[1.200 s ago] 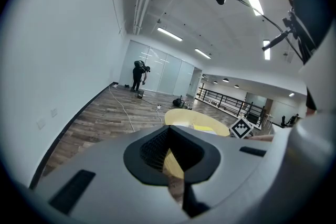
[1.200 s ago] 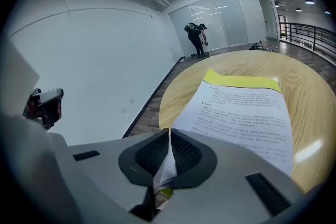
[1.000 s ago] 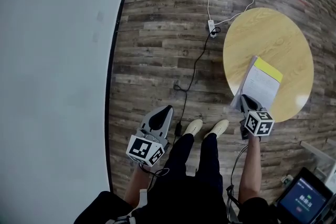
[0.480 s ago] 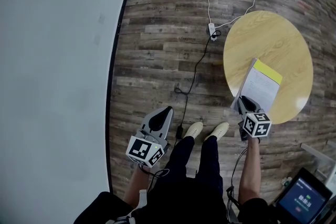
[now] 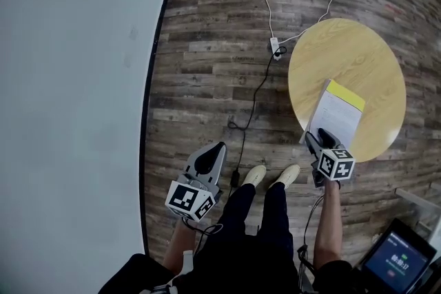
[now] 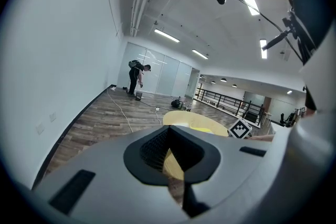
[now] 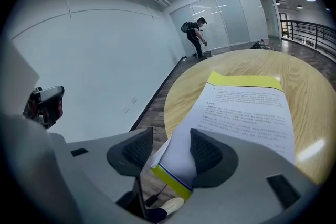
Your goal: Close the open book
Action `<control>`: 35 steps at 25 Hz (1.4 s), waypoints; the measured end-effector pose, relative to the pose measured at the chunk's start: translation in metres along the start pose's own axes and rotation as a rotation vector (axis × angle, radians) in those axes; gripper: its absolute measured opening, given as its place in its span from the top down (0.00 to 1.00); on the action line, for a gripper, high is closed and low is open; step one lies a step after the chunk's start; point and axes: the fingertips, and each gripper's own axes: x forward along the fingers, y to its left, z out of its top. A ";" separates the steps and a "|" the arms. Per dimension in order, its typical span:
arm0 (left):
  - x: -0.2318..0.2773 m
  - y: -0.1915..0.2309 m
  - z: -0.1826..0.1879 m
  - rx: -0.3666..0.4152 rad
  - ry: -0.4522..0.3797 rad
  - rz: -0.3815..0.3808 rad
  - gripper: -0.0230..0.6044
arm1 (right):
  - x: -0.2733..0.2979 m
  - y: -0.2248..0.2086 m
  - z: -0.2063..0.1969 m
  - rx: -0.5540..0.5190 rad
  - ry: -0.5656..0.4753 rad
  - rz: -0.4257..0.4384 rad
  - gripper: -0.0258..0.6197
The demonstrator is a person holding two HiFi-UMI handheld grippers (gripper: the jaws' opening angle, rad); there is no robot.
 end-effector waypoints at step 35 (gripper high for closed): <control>0.039 -0.089 0.104 0.122 -0.141 -0.228 0.97 | -0.155 -0.001 0.093 -0.018 -0.316 -0.105 0.96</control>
